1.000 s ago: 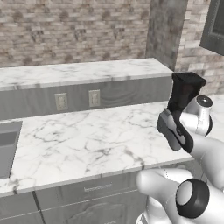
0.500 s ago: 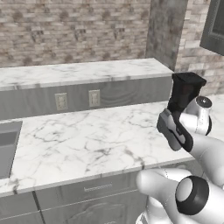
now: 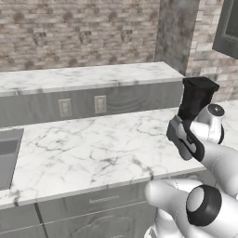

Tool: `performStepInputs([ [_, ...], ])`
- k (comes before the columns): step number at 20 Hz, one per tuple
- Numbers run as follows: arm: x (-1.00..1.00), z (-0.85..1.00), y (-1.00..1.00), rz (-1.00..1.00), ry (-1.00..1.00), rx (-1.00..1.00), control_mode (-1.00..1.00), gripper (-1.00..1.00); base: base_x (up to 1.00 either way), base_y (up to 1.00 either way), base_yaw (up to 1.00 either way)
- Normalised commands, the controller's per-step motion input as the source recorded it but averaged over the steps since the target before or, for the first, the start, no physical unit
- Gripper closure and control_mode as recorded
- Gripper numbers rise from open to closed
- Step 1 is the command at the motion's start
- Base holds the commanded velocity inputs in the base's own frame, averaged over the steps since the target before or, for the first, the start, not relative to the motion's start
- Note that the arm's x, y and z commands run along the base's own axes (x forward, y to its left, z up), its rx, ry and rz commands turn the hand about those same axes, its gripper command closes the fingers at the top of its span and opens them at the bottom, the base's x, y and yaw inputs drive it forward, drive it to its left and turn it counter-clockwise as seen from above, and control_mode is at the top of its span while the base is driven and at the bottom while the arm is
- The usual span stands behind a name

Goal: Grab the onion and garlic from the fridge, place them in the blender, close the lid, and turn on the blender to create a marinade.

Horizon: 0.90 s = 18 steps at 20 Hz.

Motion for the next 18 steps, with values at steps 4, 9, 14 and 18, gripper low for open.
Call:
performStepInputs([
  [4,0.01,-0.07,0.0,0.0,0.0,0.0,-1.0,1.0,0.0,0.0,0.0],
  [9,0.01,-0.06,0.0,0.0,0.0,0.0,-1.0,1.0,0.0,0.0,0.0],
  [14,0.01,0.0,0.0,0.0,0.0,0.0,-1.0,1.0,0.0,0.0,0.0],
  [18,0.0,0.0,0.0,0.0,0.0,0.0,-1.0,1.0,0.0,0.0,0.0],
])
